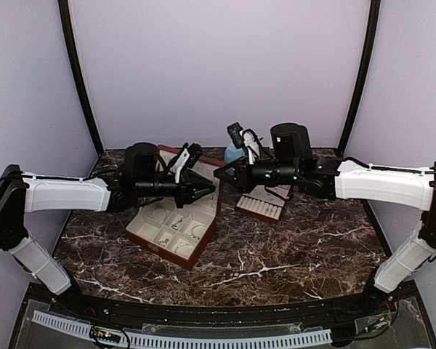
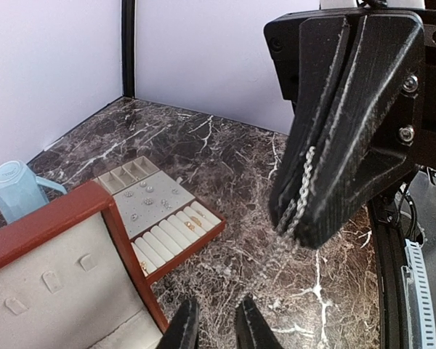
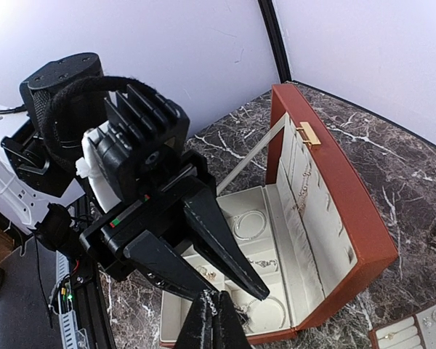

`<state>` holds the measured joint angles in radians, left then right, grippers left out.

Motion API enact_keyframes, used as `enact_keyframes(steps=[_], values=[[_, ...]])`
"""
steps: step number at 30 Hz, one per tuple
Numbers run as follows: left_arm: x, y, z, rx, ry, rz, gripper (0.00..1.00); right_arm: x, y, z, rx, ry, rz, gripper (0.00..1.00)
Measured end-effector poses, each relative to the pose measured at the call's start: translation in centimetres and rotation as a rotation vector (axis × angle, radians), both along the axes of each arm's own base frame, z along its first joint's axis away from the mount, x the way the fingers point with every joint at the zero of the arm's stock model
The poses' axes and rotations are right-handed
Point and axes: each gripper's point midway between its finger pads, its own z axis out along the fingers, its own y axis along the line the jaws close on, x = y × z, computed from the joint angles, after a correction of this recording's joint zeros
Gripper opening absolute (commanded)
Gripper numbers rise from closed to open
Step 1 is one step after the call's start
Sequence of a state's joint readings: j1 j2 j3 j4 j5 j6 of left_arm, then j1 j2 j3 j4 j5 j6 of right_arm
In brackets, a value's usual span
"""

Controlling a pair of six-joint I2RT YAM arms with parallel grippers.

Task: Organize the mixed jewelry
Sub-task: Pass from the right arm to the left

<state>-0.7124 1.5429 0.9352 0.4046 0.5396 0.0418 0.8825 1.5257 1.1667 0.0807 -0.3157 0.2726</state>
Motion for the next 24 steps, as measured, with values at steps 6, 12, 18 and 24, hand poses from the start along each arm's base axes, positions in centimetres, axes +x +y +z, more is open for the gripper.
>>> enact_keyframes(steps=[6, 12, 18, 24], values=[[0.03, -0.07, -0.11, 0.003, 0.000, 0.005, 0.21, -0.02, 0.02, 0.05, 0.003, 0.002, 0.001, 0.00], [0.00, -0.14, -0.27, 0.004, 0.005, 0.002, 0.17, -0.03, 0.03, 0.06, 0.005, 0.007, 0.000, 0.00], [-0.10, -0.24, -0.51, 0.005, 0.013, -0.006, 0.11, -0.03, 0.03, 0.06, 0.007, 0.012, -0.002, 0.00], [-0.31, -0.32, -0.48, 0.001, 0.016, -0.019, 0.09, -0.03, 0.03, 0.06, 0.008, 0.014, -0.002, 0.00]])
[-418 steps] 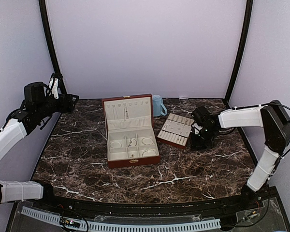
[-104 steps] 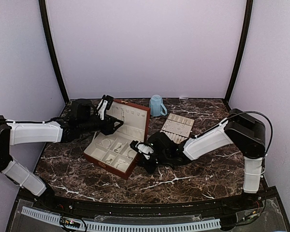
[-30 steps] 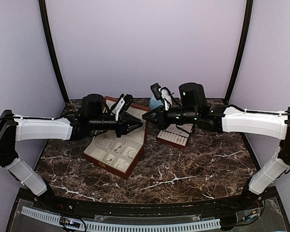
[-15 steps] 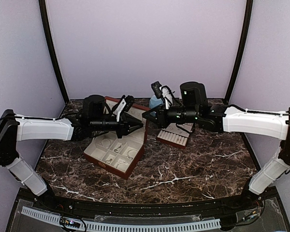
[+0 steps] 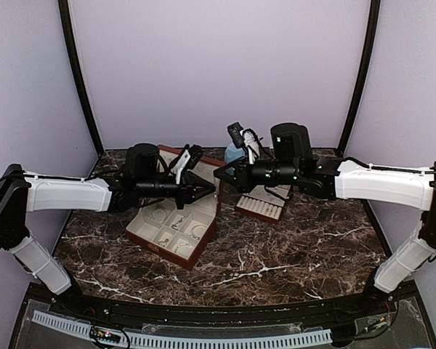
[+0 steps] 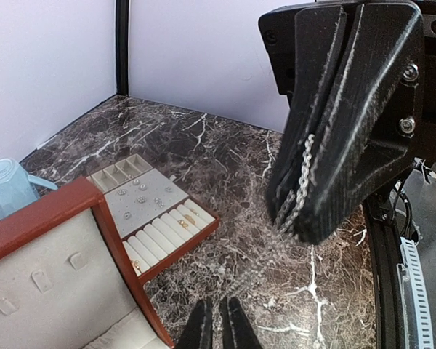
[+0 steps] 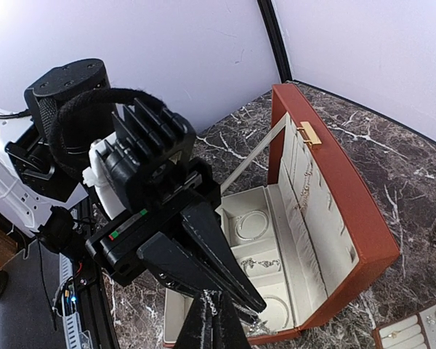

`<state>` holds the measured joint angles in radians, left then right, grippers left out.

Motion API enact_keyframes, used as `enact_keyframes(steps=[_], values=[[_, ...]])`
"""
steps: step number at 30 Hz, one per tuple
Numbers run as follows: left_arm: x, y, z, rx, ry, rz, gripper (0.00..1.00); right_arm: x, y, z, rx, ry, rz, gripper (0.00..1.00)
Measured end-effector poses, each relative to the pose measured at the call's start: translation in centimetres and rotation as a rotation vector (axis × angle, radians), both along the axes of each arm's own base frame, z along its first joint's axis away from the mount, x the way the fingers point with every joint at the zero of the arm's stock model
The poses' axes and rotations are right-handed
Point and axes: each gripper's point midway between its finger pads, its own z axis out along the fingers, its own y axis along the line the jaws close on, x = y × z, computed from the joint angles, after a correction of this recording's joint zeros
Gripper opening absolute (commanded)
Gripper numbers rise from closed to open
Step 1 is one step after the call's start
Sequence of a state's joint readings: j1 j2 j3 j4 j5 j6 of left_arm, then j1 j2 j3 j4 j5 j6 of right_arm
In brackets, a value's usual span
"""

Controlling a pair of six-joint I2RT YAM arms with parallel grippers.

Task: Organize the mixed jewelry
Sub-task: Pass from the right arm to the left

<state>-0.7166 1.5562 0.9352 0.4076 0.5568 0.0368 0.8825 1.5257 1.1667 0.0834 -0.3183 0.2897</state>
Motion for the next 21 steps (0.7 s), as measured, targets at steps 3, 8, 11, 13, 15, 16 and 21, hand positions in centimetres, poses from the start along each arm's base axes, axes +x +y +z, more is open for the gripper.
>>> enact_keyframes(steps=[3, 8, 11, 13, 15, 16, 21], values=[[-0.05, -0.04, 0.08, -0.003, -0.001, -0.004, 0.09, 0.00, 0.00, 0.00, 0.000, 0.000, 0.000, 0.00], [-0.08, -0.09, 0.16, -0.008, 0.004, -0.003, 0.07, -0.01, 0.00, 0.00, 0.000, 0.000, 0.000, 0.00], [-0.08, -0.13, 0.24, -0.012, 0.008, -0.002, 0.06, 0.00, 0.00, 0.01, 0.001, 0.001, 0.000, 0.00], [-0.08, -0.15, 0.33, -0.016, 0.008, -0.002, 0.05, -0.01, 0.01, 0.02, 0.001, 0.000, 0.001, 0.00], [-0.12, -0.18, 0.42, -0.020, 0.009, -0.004, 0.04, -0.01, 0.02, 0.04, 0.002, 0.000, 0.001, 0.00], [-0.17, -0.22, 0.49, -0.023, 0.008, -0.008, 0.04, -0.01, 0.02, 0.06, 0.003, -0.001, 0.001, 0.00], [-0.52, -0.37, 0.74, -0.035, 0.009, -0.030, 0.00, -0.03, 0.06, 0.15, 0.006, -0.003, 0.003, 0.00]])
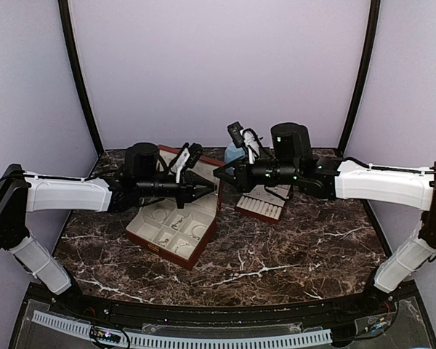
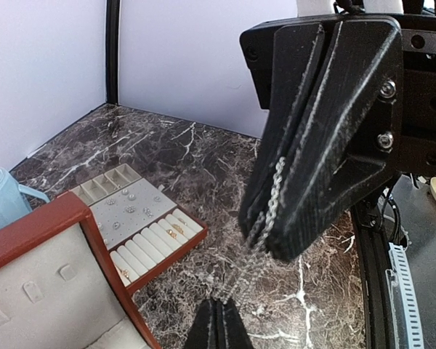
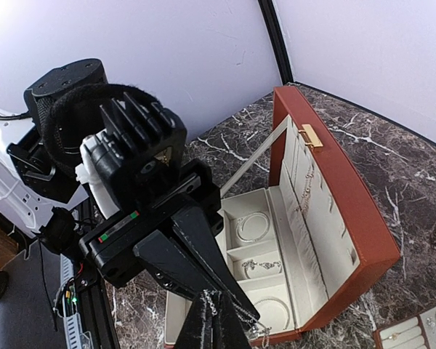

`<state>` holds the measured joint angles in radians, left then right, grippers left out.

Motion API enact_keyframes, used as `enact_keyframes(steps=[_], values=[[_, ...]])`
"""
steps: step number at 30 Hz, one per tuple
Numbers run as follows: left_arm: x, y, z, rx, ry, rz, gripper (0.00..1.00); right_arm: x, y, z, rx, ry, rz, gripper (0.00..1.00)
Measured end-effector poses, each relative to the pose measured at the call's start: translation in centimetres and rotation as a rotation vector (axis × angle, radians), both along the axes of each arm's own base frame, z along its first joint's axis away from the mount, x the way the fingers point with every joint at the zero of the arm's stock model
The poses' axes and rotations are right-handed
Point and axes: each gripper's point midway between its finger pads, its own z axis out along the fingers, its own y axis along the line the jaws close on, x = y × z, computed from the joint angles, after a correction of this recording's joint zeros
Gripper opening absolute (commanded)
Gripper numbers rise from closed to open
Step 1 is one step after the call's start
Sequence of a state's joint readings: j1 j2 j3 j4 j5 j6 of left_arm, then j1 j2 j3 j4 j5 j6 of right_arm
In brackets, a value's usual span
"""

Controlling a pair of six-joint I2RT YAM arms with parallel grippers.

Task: Organize the mixed jewelry
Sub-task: Pass from the right arm to the left

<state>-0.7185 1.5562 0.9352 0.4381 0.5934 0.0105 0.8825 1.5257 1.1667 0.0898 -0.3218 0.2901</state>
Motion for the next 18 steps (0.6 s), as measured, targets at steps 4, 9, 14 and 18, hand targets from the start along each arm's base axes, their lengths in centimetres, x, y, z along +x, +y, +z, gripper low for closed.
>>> enact_keyframes(steps=[4, 9, 14, 18], values=[[-0.25, -0.10, 0.16, -0.007, 0.000, -0.016, 0.00, 0.00, 0.00, 0.00, 0.000, 0.000, 0.000, 0.00], [-0.24, -0.15, 0.40, -0.019, 0.009, -0.014, 0.00, 0.00, 0.00, 0.00, 0.000, 0.001, 0.000, 0.00], [-0.03, -0.16, 0.65, -0.032, 0.023, 0.001, 0.00, 0.00, 0.00, 0.01, 0.001, 0.003, -0.001, 0.00], [0.21, -0.15, 0.90, -0.046, 0.033, 0.017, 0.00, 0.00, 0.00, 0.01, 0.001, 0.003, -0.001, 0.00]])
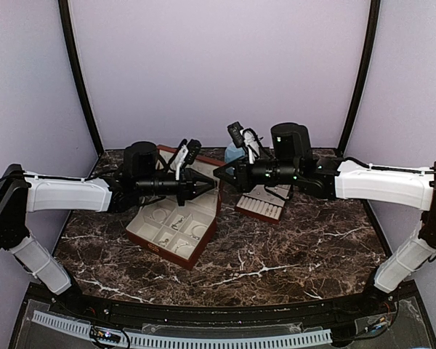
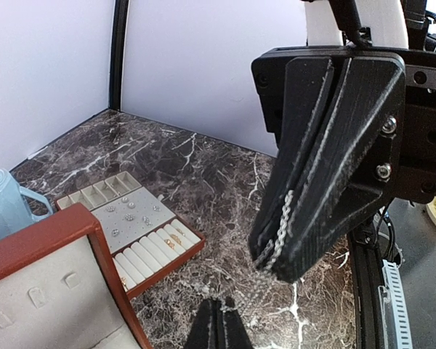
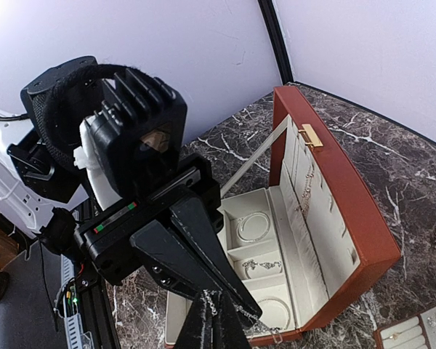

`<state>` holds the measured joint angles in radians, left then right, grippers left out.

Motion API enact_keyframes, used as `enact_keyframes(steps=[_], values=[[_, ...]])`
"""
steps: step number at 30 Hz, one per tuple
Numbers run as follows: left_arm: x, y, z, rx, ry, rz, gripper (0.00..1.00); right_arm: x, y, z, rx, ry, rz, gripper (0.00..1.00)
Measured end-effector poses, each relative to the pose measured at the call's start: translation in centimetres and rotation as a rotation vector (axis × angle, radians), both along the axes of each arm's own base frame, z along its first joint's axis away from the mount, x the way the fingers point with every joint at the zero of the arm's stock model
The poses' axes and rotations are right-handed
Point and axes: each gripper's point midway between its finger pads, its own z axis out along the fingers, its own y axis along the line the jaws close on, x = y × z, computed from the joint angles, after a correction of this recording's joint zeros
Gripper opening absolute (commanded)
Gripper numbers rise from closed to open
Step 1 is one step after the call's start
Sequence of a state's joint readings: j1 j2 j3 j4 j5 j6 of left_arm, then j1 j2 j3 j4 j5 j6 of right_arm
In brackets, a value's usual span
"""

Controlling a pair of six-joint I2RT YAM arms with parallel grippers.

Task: Organize the mixed jewelry
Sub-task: Pass from the right arm to the left

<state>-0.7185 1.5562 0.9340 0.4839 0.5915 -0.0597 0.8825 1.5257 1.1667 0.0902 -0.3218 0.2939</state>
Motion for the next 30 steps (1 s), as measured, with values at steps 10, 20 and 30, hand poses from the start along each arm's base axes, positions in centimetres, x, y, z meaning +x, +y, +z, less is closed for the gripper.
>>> enact_keyframes(steps=[10, 20, 30], values=[[0.6, 0.1, 0.1, -0.006, 0.014, 0.040, 0.00, 0.1, 0.0, 0.2, 0.006, -0.005, -0.002, 0.00], [0.8, 1.1, -1.0, 0.039, 0.002, 0.091, 0.00, 1.5, -0.8, -0.3, -0.016, 0.000, -0.092, 0.00], [0.7, 2.1, 0.3, 0.054, -0.036, 0.125, 0.00, 2.1, -1.4, -1.4, -0.050, 0.026, -0.128, 0.00]])
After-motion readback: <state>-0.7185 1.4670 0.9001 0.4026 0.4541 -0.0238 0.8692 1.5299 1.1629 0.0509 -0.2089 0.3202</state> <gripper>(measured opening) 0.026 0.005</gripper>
